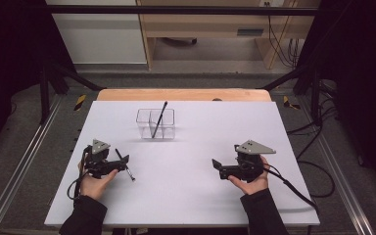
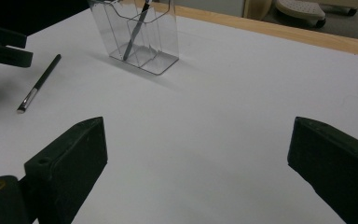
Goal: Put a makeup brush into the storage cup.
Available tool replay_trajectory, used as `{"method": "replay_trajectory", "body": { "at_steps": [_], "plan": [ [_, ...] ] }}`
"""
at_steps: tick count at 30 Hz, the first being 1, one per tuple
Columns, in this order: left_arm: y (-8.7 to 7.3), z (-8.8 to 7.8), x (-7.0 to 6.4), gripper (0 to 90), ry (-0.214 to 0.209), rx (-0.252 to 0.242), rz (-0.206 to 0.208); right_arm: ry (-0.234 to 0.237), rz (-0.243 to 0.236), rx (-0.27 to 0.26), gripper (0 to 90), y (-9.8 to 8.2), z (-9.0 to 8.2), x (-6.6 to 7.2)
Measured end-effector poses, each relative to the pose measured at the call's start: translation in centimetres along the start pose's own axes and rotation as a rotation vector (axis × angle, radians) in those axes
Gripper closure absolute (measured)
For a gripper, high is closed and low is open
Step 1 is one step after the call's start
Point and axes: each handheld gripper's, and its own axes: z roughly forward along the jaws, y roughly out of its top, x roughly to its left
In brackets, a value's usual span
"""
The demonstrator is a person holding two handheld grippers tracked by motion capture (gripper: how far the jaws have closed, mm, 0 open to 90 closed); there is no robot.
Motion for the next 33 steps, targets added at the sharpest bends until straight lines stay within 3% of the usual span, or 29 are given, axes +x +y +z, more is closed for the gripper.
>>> {"method": "replay_trajectory", "body": {
  "at_steps": [18, 33],
  "plan": [
    [-0.6, 1.3, -0.9, 25.3, 0.006, 0.062, 0.036, 0.0, 0.001, 0.006, 5.3, -0.1, 0.2, 0.1],
    [-0.9, 2.0, -1.3, 36.5, -0.004, 0.118, 0.035, 0.005, -0.001, 0.008, 5.3, -0.1, 0.2, 0.1]
  ]
}}
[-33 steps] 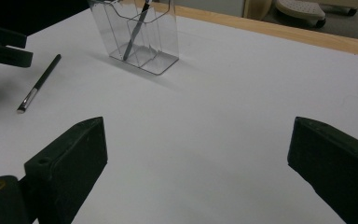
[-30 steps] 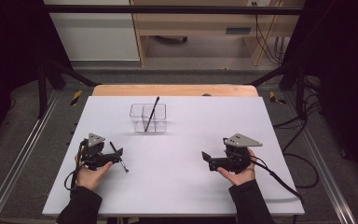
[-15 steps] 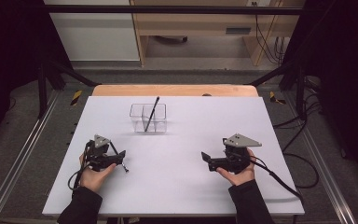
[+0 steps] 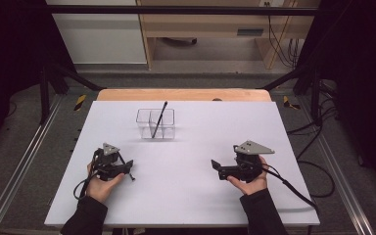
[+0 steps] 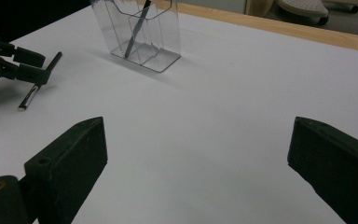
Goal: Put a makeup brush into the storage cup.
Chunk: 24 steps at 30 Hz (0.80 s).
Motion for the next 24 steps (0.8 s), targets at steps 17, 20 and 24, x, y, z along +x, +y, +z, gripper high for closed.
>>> {"method": "replay_trajectory", "body": {
  "at_steps": [17, 20, 24],
  "plan": [
    [-0.03, 0.09, -0.18, 47.9, 0.001, 0.028, 0.005, 0.001, 0.0, 0.0, 5.3, 0.0, -0.02, 0.01],
    [-0.03, 0.04, -0.18, 51.7, -0.002, 0.029, 0.005, 0.001, 0.002, -0.001, 5.3, 0.01, -0.04, 0.01],
    [-0.01, -0.02, -0.24, 55.2, -0.005, 0.032, 0.007, 0.002, 0.001, 0.001, 5.3, 0.0, -0.02, 0.02]
  ]
}}
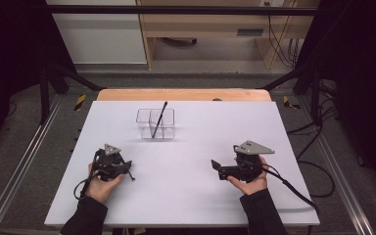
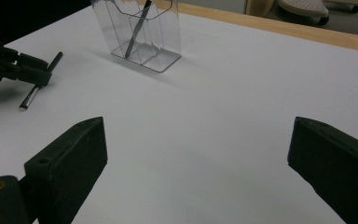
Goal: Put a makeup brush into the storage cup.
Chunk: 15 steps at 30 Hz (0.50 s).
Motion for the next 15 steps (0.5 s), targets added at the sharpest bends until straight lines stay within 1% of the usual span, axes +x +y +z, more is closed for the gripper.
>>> {"method": "replay_trajectory", "body": {
  "at_steps": [10, 15],
  "plan": [
    [0.03, -0.12, 0.02, 61.1, -0.02, 0.005, -0.007, 0.001, 0.003, 0.001, 5.3, -0.01, 0.03, 0.04],
    [0.04, -0.11, -0.1, 63.7, -0.028, 0.004, 0.002, 0.001, 0.004, 0.001, 5.3, -0.01, 0.03, 0.04]
  ]
}}
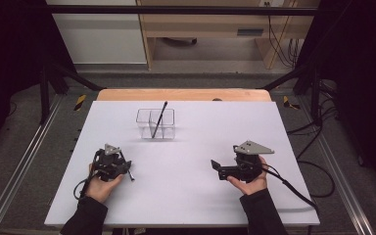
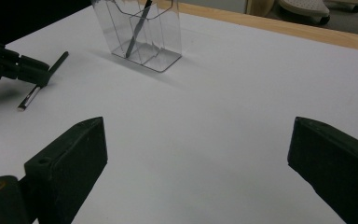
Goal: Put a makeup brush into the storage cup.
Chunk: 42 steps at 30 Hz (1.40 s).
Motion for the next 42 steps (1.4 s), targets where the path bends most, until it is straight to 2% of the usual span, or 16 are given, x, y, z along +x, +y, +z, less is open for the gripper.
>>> {"method": "replay_trajectory", "body": {
  "at_steps": [17, 31, 42],
  "plan": [
    [0.07, 0.01, -0.29, 72.4, -0.038, 0.002, 0.015, 0.002, 0.0, -0.001, 5.3, 0.0, -0.01, 0.0],
    [0.18, -0.02, -0.41, 80.1, -0.084, 0.01, 0.005, 0.002, 0.0, 0.0, 5.3, 0.0, 0.0, 0.0],
    [0.2, -0.03, -0.9, 83.4, -0.133, 0.019, 0.052, 0.002, -0.002, 0.001, 5.3, -0.01, 0.04, -0.02]
  ]
}}
